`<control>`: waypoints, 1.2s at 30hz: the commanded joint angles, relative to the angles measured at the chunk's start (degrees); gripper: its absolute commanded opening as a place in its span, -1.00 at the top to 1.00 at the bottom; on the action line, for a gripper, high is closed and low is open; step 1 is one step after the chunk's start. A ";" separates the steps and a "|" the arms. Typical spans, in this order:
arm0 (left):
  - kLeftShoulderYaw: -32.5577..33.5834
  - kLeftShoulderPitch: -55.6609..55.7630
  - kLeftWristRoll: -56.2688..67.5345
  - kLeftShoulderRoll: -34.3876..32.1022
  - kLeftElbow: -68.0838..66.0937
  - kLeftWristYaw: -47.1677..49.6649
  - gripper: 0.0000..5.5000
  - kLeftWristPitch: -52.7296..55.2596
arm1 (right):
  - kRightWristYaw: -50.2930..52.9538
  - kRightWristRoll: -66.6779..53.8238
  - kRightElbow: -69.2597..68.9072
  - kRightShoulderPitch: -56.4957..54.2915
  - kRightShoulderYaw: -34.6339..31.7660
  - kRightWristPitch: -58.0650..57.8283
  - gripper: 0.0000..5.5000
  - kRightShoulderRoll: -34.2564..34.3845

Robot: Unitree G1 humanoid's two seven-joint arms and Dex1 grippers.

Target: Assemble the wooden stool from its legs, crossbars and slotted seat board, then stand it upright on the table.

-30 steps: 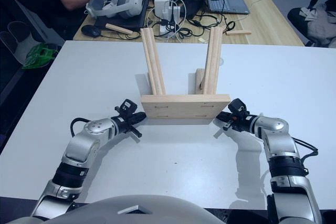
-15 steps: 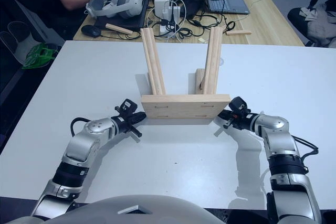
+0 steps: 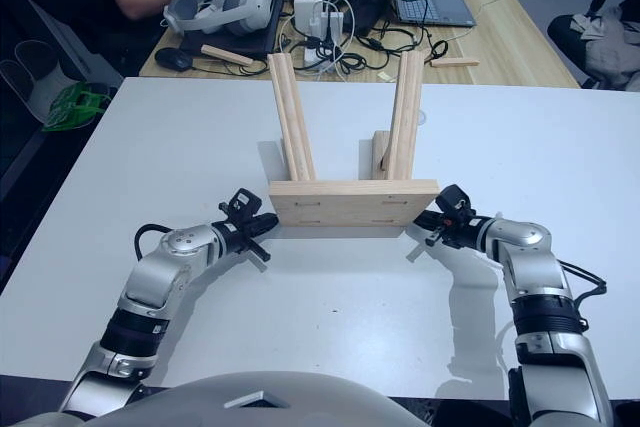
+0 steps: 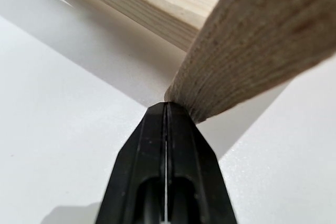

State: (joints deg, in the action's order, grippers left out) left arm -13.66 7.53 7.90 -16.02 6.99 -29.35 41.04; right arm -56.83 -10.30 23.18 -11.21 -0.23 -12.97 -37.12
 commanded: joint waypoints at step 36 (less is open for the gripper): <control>-0.35 0.71 0.23 -0.22 -0.15 -0.41 1.00 -0.35 | -3.47 -1.74 -5.08 2.13 -0.64 -4.88 0.99 -0.91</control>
State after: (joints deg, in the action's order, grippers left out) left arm -13.61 7.64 7.90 -16.10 6.65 -29.36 40.91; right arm -58.58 -10.54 19.92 -9.38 -1.24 -16.48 -37.43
